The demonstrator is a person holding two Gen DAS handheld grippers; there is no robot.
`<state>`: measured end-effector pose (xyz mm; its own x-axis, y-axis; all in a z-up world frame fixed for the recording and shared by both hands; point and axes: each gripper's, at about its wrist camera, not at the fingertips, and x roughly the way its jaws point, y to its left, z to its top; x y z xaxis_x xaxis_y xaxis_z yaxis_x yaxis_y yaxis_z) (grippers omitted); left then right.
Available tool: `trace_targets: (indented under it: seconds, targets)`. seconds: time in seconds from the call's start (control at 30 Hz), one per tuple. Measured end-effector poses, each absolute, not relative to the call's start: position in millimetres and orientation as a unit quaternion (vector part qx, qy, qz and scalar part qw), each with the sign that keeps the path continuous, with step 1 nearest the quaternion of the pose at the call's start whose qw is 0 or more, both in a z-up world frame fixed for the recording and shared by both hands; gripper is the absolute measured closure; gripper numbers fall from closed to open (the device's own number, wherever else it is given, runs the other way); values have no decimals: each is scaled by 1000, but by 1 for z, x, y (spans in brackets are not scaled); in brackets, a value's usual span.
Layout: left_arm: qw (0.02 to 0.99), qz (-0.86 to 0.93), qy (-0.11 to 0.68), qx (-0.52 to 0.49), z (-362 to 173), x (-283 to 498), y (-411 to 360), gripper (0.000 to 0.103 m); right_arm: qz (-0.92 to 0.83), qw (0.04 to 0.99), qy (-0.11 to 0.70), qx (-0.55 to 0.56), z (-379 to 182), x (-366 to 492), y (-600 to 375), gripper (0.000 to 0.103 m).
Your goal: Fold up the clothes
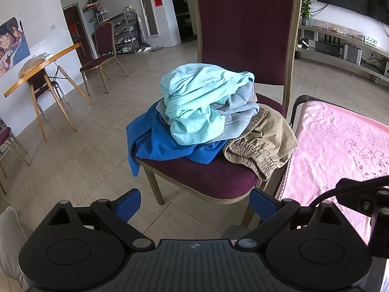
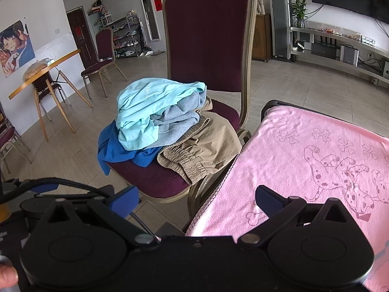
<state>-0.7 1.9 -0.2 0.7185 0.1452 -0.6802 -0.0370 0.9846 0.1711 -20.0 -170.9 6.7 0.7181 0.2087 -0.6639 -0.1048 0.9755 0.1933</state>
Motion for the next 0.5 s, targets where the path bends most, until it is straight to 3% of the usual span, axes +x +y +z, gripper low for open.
trace_targets:
  seconds: [0.5]
  targets:
    - [925, 62, 370, 68, 3, 7, 10, 5, 80, 926, 361, 72, 10, -15, -173, 0]
